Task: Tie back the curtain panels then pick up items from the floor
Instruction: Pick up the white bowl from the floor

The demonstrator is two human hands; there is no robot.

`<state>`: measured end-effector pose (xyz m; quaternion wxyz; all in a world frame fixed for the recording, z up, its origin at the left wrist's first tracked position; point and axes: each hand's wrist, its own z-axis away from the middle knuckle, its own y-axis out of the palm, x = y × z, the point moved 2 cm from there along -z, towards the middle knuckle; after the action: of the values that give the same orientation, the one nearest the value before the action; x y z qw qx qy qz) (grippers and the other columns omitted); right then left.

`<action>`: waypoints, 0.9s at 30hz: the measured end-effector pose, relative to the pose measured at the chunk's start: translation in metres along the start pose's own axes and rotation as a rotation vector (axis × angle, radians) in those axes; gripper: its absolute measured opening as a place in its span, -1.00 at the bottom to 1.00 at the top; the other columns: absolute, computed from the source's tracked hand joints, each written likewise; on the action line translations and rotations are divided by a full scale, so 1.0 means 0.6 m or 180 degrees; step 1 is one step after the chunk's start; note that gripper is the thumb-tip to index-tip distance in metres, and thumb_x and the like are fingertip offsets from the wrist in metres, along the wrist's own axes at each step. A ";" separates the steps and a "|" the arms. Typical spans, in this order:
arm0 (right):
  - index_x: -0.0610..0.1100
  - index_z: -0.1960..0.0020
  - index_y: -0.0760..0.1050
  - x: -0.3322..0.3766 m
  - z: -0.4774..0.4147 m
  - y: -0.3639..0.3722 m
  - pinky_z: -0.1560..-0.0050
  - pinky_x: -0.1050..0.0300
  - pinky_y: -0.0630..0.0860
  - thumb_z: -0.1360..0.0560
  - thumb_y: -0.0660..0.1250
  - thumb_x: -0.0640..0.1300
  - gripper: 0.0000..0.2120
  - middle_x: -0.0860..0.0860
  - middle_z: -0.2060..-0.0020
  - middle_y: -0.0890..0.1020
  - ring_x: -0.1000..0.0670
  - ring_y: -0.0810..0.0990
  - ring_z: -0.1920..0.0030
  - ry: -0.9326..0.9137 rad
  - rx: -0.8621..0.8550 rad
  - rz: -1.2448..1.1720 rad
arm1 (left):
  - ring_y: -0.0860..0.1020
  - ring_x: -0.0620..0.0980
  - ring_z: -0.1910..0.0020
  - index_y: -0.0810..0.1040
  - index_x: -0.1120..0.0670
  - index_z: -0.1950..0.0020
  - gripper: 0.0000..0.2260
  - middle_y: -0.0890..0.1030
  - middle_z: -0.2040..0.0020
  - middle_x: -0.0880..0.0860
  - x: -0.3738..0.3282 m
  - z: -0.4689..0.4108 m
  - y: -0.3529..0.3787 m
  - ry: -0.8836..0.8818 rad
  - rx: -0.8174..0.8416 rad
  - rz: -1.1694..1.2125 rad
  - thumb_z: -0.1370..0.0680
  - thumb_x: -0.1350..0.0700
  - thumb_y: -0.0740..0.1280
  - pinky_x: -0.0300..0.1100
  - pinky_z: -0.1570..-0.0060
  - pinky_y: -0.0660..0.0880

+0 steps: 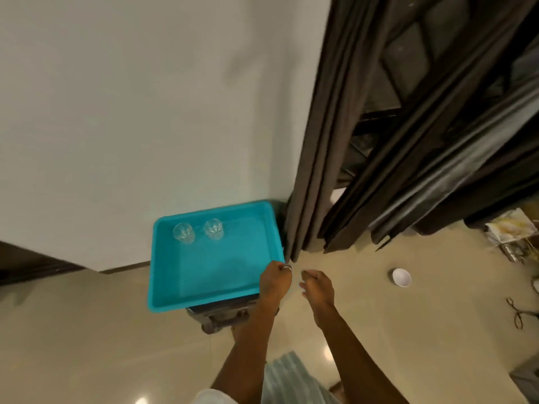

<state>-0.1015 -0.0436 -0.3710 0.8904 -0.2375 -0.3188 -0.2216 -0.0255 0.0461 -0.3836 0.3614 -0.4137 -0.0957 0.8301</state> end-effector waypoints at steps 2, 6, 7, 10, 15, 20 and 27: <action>-0.09 -0.05 0.56 -0.024 0.007 -0.079 -0.26 -0.21 0.57 -0.63 0.32 -0.05 -0.89 -0.12 -0.05 0.67 -0.17 0.65 -0.10 -0.0021 -0.0025 -0.0122 | 0.61 0.16 -0.17 0.61 0.12 -0.24 -0.74 0.65 -0.19 0.14 -0.023 0.054 0.059 0.0010 -0.0120 0.0058 -0.65 0.09 0.22 0.05 -0.24 0.54; -0.11 -0.05 0.60 -0.063 0.005 -0.240 -0.29 -0.21 0.54 -0.59 0.36 -0.05 -0.87 -0.09 -0.04 0.67 -0.19 0.64 -0.14 -0.0035 -0.0198 -0.0574 | 0.62 0.14 -0.17 0.57 0.12 -0.23 -0.78 0.65 -0.18 0.15 -0.068 0.150 0.197 -0.0010 -0.0295 0.0308 -0.65 0.11 0.23 0.08 -0.25 0.54; -0.11 -0.03 0.61 -0.070 0.005 -0.275 -0.28 -0.20 0.55 -0.59 0.36 -0.07 -0.88 -0.08 0.01 0.68 -0.19 0.65 -0.12 -0.0019 -0.0262 -0.0724 | 0.62 0.13 -0.17 0.58 0.10 -0.24 -0.77 0.66 -0.18 0.13 -0.077 0.169 0.229 0.0001 -0.0260 0.0296 -0.64 0.11 0.24 0.06 -0.25 0.55; -0.11 0.07 0.59 -0.101 0.009 -0.368 -0.23 -0.17 0.58 -0.58 0.37 -0.09 -0.89 -0.03 0.14 0.67 -0.17 0.68 -0.05 0.0018 -0.0388 -0.0969 | 0.63 0.11 -0.18 0.59 0.08 -0.27 -0.75 0.66 -0.19 0.10 -0.103 0.218 0.311 0.0066 -0.0065 0.0228 -0.62 0.11 0.26 0.03 -0.24 0.56; -0.17 -0.01 0.58 -0.146 -0.006 -0.480 -0.14 -0.12 0.62 -0.60 0.35 -0.10 -0.87 -0.15 0.08 0.68 -0.17 0.68 0.02 0.0216 -0.0569 -0.1241 | 0.63 0.14 -0.18 0.61 0.09 -0.23 -0.74 0.66 -0.20 0.12 -0.148 0.247 0.401 0.0136 0.0121 0.0263 -0.58 0.15 0.26 0.05 -0.22 0.57; -0.20 -0.03 0.57 -0.168 -0.033 -0.554 -0.10 -0.10 0.61 -0.62 0.30 -0.14 -0.87 -0.16 0.04 0.67 -0.18 0.69 -0.04 0.0299 -0.0649 -0.1360 | 0.65 0.15 -0.17 0.62 0.12 -0.22 -0.76 0.68 -0.18 0.14 -0.176 0.243 0.482 0.0061 0.0231 0.0154 -0.60 0.16 0.28 0.05 -0.20 0.58; -0.11 0.03 0.55 -0.144 -0.119 -0.703 -0.15 -0.13 0.62 -0.62 0.25 -0.15 -0.88 -0.07 0.14 0.65 -0.19 0.68 -0.05 0.0232 -0.0754 -0.1131 | 0.66 0.15 -0.13 0.62 0.10 -0.17 -0.77 0.68 -0.14 0.12 -0.286 0.214 0.642 0.0020 0.0582 0.0194 -0.58 0.17 0.25 0.04 -0.18 0.60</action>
<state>-0.3589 -0.3957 -0.3591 0.8142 -0.2723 -0.2950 -0.4194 -0.2550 -0.3297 -0.3722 0.3725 -0.3843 -0.0057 0.8447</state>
